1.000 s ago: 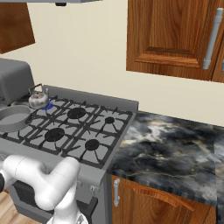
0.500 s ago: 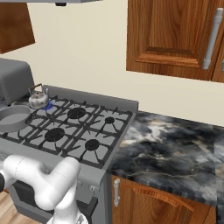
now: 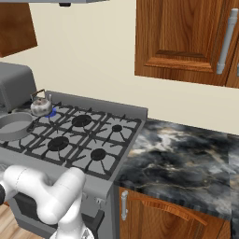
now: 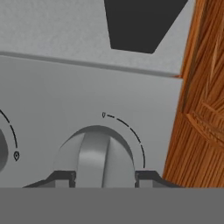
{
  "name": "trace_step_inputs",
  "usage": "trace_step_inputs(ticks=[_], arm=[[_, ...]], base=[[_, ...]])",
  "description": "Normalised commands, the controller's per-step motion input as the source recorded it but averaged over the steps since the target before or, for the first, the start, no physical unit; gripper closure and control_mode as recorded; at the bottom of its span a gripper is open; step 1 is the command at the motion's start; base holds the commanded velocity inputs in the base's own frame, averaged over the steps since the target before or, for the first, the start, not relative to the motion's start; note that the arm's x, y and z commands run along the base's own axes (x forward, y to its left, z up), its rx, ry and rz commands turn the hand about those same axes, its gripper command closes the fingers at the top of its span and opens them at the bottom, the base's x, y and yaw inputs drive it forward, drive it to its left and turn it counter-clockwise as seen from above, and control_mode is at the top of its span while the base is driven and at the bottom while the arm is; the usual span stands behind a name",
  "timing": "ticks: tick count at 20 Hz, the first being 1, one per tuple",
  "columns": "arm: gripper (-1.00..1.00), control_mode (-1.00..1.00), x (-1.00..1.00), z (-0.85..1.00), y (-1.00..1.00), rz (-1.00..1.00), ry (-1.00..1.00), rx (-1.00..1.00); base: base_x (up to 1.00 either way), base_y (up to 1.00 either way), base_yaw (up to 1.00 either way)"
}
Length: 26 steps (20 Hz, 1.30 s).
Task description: Pick the kettle from the cabinet and place it on a stove burner. Then pick the pot from the counter and place it on another stove burner. Finally, turn both burners on.
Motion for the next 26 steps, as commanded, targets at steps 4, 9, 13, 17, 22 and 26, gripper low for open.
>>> trace_step_inputs(ticks=[4,9,13,17,22,26], arm=[[1.00,-1.00,0.07,0.00,-0.01,0.01,0.00,0.00],[1.00,-1.00,0.00,0.06,0.00,0.00,0.03,-0.05],[1.00,-1.00,0.00,0.11,0.00,0.00,0.05,-0.09],[1.00,-1.00,0.00,0.13,0.00,0.00,0.06,-0.10],[1.00,-1.00,0.00,0.12,0.00,0.00,0.05,-0.09],[1.00,-1.00,0.00,0.13,0.00,0.00,0.05,-0.10]], base=[[0.00,0.00,0.00],[0.00,0.00,0.00],[0.00,0.00,0.00],[0.00,0.00,0.00],[0.00,0.00,0.00],[0.00,0.00,0.00]])
